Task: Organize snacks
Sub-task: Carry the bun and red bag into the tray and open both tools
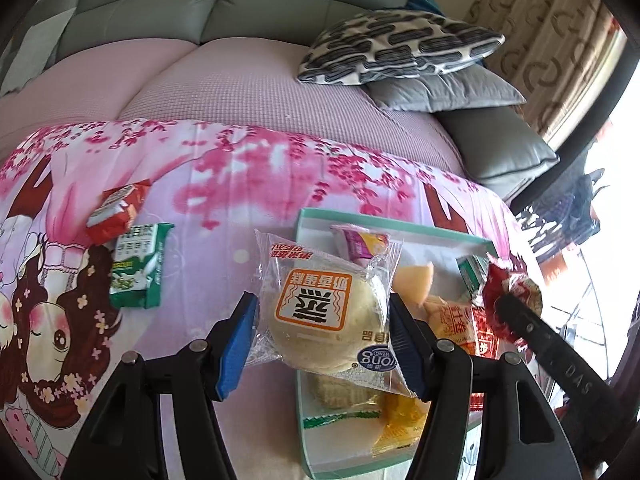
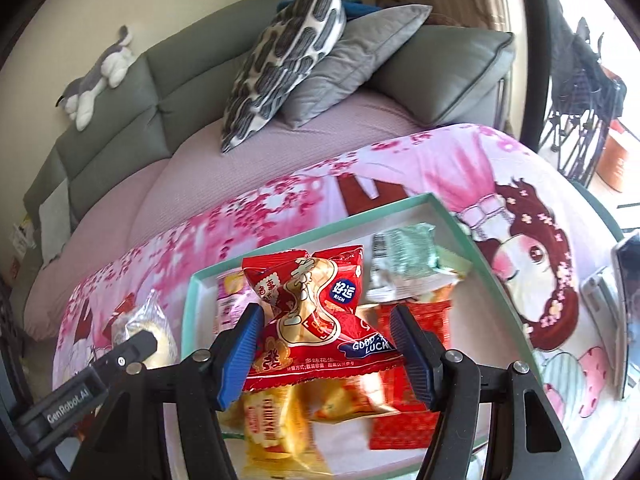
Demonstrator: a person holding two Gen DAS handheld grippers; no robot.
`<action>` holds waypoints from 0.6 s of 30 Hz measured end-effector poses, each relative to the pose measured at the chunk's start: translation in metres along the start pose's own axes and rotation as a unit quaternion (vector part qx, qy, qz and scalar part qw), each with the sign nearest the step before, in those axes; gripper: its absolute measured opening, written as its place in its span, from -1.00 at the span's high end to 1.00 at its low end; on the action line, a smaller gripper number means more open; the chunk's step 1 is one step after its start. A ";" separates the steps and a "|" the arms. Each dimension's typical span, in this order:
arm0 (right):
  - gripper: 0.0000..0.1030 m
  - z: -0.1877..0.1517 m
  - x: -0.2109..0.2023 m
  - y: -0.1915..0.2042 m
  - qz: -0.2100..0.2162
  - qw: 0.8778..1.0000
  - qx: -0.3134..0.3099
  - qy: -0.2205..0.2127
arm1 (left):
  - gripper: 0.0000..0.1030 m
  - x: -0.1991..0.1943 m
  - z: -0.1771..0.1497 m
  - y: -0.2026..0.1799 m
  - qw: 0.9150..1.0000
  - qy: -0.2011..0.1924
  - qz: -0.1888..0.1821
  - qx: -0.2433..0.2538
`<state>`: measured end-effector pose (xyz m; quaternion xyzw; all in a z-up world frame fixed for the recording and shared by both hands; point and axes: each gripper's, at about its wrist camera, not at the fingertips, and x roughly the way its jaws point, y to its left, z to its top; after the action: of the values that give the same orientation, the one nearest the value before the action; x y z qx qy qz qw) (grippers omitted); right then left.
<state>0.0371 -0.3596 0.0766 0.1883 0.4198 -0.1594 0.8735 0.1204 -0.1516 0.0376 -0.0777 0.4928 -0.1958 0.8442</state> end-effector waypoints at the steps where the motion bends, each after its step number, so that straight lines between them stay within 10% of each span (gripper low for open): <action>1: -0.33 0.001 -0.002 -0.005 -0.006 1.000 0.004 -0.003 | -0.27 0.001 -0.002 -0.004 1.000 0.002 -0.001 0.006; 18: -0.33 0.002 -0.002 -0.026 -0.013 0.999 0.032 0.000 | -0.28 0.018 -0.017 -0.034 0.998 0.026 0.013 0.048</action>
<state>0.0256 -0.3825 0.0745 0.2110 0.4170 -0.1842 0.8647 0.1050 -0.1886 0.0255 -0.0259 0.5056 -0.2105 0.8363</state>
